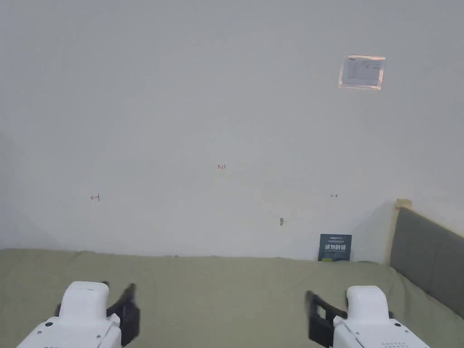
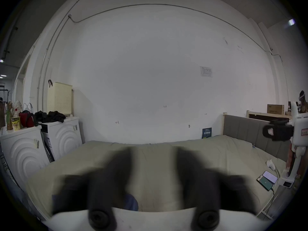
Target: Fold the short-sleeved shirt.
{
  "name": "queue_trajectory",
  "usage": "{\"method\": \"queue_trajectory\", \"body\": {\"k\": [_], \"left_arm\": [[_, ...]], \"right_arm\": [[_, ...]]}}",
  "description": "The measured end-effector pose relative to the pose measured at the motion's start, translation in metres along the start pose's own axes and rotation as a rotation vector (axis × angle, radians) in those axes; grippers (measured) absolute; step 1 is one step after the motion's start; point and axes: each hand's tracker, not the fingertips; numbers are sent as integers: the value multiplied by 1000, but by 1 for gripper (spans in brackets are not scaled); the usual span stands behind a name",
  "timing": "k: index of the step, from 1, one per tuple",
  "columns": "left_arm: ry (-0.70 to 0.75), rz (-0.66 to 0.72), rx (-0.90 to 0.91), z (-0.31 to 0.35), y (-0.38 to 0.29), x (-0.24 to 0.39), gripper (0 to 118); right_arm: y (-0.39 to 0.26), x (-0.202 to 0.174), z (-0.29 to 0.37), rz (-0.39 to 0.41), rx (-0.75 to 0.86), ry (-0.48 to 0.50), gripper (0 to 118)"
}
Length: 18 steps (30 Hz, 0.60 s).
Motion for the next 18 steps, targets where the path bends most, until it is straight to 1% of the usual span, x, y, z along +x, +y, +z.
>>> {"method": "queue_trajectory", "body": {"k": [1, 2, 3, 4, 7, 10, 12, 15, 16, 18], "left_arm": [[28, 7, -27, -4, 0, 2, 0], [55, 25, -20, -7, -6, 0, 0], [-3, 28, -17, -10, -12, -4, 0], [-4, 37, -27, -13, -16, -5, 0], [10, 13, -22, -8, -17, 2, 0], [4, 21, -28, -6, -14, -1, 0], [30, 18, -40, -1, -16, -10, 0], [122, -21, -27, 25, -18, -38, 0], [170, -22, -40, 37, -22, -55, 0], [233, -17, -59, 57, -26, -81, 0]], "right_arm": [[1, -4, -1, 40, -14, -55, 0], [0, -2, 1, 74, 6, -111, 0], [-1, 2, 2, 69, 5, -55, 0], [-1, -1, 2, 59, -8, -24, 0], [-2, -3, 2, 94, -6, -50, 0], [-4, -8, -4, 82, -18, -33, 0], [-3, -17, -8, 100, -32, -15, 0], [-7, -50, -18, 124, -30, 88, 0], [-11, -69, -21, 130, -24, 125, 0], [-18, -105, -29, 104, -23, 228, 0]]}}
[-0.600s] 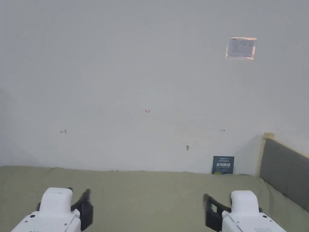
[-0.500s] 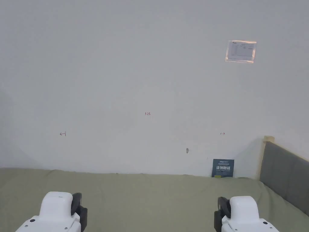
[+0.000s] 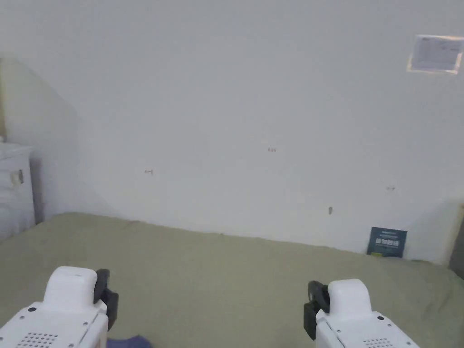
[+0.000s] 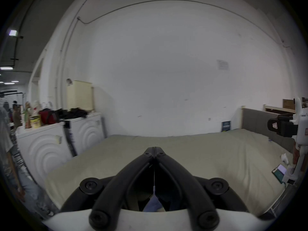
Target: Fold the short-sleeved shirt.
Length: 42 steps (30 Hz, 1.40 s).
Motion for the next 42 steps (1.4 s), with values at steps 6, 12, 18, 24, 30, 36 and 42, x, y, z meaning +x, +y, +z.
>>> {"method": "queue_trajectory", "body": {"k": [6, 12, 18, 24, 30, 36, 42], "left_arm": [[58, -35, -182, 33, -9, -87, 0], [-239, 298, -861, -83, -74, -127, 0], [-119, 111, -996, -162, -153, -96, 4], [15, 152, -908, -204, -180, -75, 116], [60, 166, -1051, -242, -228, -49, 117], [36, 248, -1043, -237, -226, -62, 67], [-26, 297, -992, -225, -228, -83, 23]], "right_arm": [[-28, -92, -19, -65, 33, 203, 0], [-48, -114, -39, 15, -34, 266, 0], [-81, -87, -69, -15, -121, 249, 0], [-97, -68, -96, -34, -169, 223, 0], [-103, -62, -106, -56, -197, 203, 0], [-103, -45, -95, -47, -191, 185, 0], [-107, -19, -75, -91, -182, 146, 0]]}}
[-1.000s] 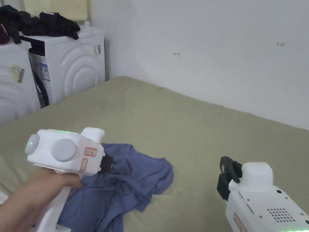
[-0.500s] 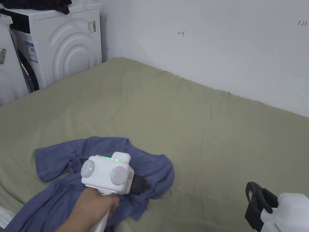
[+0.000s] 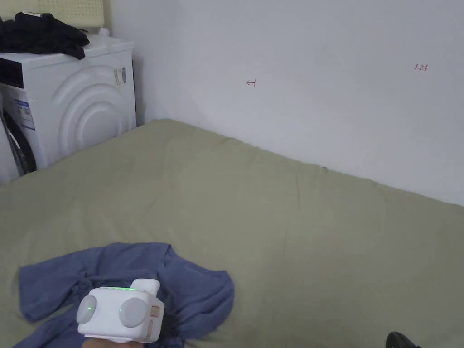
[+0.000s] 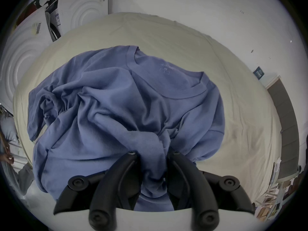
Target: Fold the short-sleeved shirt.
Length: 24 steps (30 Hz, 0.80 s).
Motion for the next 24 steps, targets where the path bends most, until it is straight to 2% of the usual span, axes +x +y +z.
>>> {"method": "queue_trajectory", "body": {"k": [5, 9, 13, 15, 17, 20, 24], "left_arm": [[-177, 51, 136, 27, -1, 23, 23], [-233, -163, 198, 39, 13, 86, 23], [-385, -218, 237, 55, 35, 178, 23], [-415, -289, 244, 66, 42, 238, 23], [-506, -337, 250, 74, 42, 287, 23], [-644, -402, 255, 88, 28, 379, 23], [-780, -459, 200, 78, -4, 471, 23]], "right_arm": [[-10, 25, 26, -16, 4, -59, 0], [-15, 48, 53, -29, 38, -121, 0], [-22, 76, 77, -89, 33, -184, 0], [-24, 88, 93, -92, 57, -216, 0], [-23, 102, 106, -92, 59, -251, 0], [-26, 124, 124, -99, 60, -305, 0], [-35, 152, 138, -105, 41, -361, 0]]}}
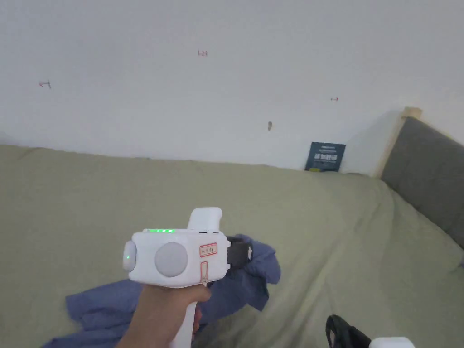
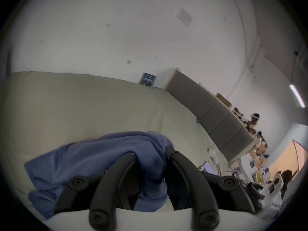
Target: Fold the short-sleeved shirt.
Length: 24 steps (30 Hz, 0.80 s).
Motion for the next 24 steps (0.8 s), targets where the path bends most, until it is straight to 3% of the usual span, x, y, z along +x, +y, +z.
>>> {"method": "queue_trajectory", "body": {"k": [3, 4, 7, 13, 14, 16, 17, 18, 19, 24], "left_arm": [[22, -67, -106, -64, -23, 26, 23], [120, -74, -202, -86, -40, 18, 23], [202, -44, -328, -149, -87, 2, 23], [173, -21, -299, -158, -115, -8, 25], [158, -17, -248, -152, -110, -8, 37], [156, -66, -172, -130, -105, -3, 44], [177, -111, -137, -114, -104, 2, 64], [185, -147, -101, -97, -103, 9, 98], [204, -196, -16, -64, -107, 14, 118], [202, -256, 193, 83, -128, 23, 118]], "right_arm": [[-8, 22, -3, -4, -25, -39, 0], [-11, 28, -5, -9, -34, -49, 0], [-18, 45, -11, -20, -63, -78, 0], [-19, 60, -17, -8, -93, -87, 0], [-19, 59, -16, -5, -94, -78, 0], [-18, 54, -15, 0, -91, -67, 0], [-16, 50, -13, 5, -93, -58, 0], [-15, 45, -11, 8, -94, -50, 0], [-15, 39, -8, 12, -89, -38, 0], [-16, 4, 13, 35, -59, 15, 0]]}}
